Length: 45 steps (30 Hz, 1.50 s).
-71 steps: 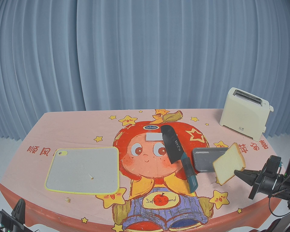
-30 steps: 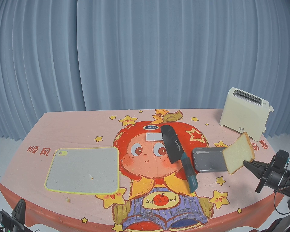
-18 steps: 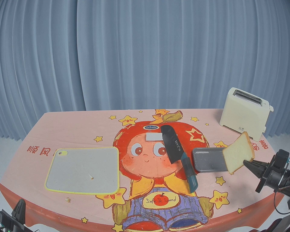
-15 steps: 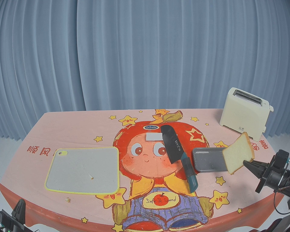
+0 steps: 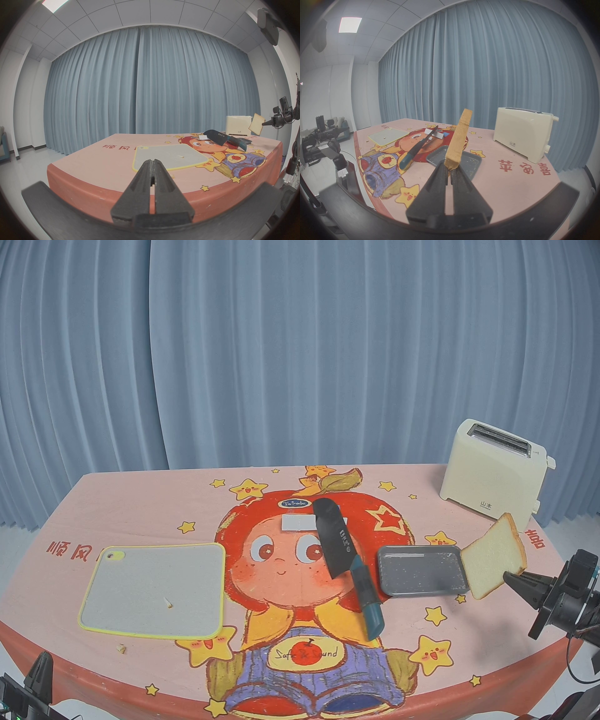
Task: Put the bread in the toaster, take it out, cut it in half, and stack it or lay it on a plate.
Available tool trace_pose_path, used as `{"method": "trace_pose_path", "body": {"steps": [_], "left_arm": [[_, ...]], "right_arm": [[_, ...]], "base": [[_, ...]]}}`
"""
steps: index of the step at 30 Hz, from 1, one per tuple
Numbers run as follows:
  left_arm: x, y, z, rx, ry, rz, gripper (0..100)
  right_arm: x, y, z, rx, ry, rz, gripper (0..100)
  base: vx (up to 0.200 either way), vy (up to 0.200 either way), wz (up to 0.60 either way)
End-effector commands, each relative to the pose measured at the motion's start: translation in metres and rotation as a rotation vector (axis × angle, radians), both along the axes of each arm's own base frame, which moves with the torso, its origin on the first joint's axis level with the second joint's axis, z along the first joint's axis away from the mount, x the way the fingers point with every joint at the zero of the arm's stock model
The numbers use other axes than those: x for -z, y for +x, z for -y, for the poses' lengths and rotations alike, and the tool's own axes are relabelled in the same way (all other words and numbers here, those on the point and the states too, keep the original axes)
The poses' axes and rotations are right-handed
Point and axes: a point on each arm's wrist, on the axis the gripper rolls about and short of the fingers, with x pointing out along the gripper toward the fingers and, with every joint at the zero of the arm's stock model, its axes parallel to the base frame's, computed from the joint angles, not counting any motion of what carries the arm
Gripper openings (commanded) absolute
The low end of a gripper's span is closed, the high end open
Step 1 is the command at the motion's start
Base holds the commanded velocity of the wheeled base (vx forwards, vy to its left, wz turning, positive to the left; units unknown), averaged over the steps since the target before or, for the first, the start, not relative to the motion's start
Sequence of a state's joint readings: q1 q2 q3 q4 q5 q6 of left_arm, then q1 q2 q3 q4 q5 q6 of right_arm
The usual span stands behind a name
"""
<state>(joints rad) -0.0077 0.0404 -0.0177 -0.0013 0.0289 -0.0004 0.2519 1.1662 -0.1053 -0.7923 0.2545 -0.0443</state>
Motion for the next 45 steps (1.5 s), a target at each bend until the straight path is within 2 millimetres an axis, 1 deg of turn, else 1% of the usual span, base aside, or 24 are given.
{"method": "trace_pose_path", "body": {"steps": [1,16,29,34,41,42,45], "left_arm": [[0.005,0.001,0.0,0.0,-0.001,-0.018,0],[0.005,0.001,0.0,0.001,0.001,-0.018,0],[0.005,0.001,0.0,0.001,-0.001,-0.018,0],[0.005,0.001,0.0,0.001,-0.003,-0.018,0],[0.005,0.001,0.0,0.0,-0.002,-0.018,0],[0.005,0.001,0.0,0.0,-0.002,-0.018,0],[0.005,0.001,0.0,0.001,-0.003,-0.018,0]], "right_arm": [[0.0,0.0,0.0,-0.001,0.0,0.0,0],[0.003,-0.001,0.0,-0.005,-0.004,-0.013,0],[0.001,-0.003,0.001,-0.002,-0.001,0.002,0],[-0.009,-0.005,0.003,0.01,0.017,0.059,0],[-0.011,-0.004,0.003,-0.001,0.021,0.068,0],[-0.015,-0.003,0.003,-0.007,0.015,0.09,0],[-0.017,-0.002,0.005,-0.001,0.014,0.1,0]], "base": [[0.0,-0.2,0.0],[0.0,-0.2,0.0],[0.0,0.0,0.0],[0.0,0.0,0.0],[0.0,0.0,0.0],[0.0,0.0,0.0],[0.0,0.0,0.0]]}}
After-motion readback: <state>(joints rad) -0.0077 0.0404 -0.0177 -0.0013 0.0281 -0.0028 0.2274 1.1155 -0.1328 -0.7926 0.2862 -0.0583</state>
